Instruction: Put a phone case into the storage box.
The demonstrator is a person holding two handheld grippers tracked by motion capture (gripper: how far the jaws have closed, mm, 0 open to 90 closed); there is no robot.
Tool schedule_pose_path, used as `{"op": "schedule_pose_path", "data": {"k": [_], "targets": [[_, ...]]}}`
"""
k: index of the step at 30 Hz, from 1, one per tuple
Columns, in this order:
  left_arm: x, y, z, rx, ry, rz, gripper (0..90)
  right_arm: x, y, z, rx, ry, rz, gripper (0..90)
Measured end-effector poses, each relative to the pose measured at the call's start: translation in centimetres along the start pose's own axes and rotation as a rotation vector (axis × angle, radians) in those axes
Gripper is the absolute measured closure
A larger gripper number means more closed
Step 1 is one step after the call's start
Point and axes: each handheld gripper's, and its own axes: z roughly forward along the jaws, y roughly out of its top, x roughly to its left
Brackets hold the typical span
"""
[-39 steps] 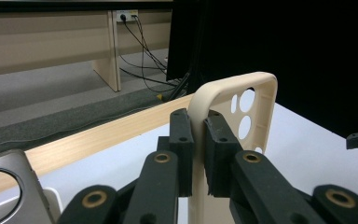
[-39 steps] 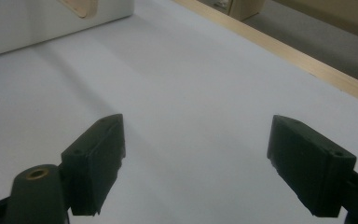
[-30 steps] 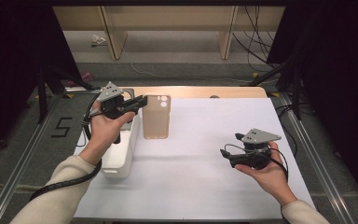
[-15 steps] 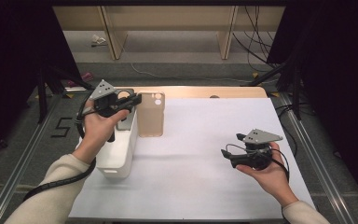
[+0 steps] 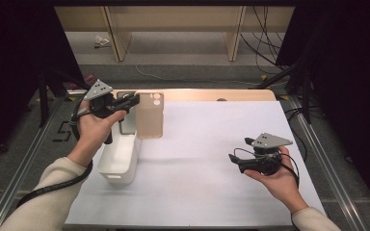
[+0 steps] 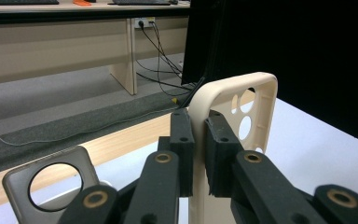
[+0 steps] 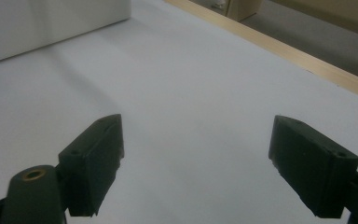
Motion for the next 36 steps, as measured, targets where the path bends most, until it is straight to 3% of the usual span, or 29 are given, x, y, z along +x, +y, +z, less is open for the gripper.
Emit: {"op": "schedule_pose_path", "data": {"k": [36], "targets": [[2.9,1.1,-1.2,-0.002,0.033,0.003,82.8,-0.1,-0.1,0.0,-0.009,-0.004,0.021,17.8]]}}
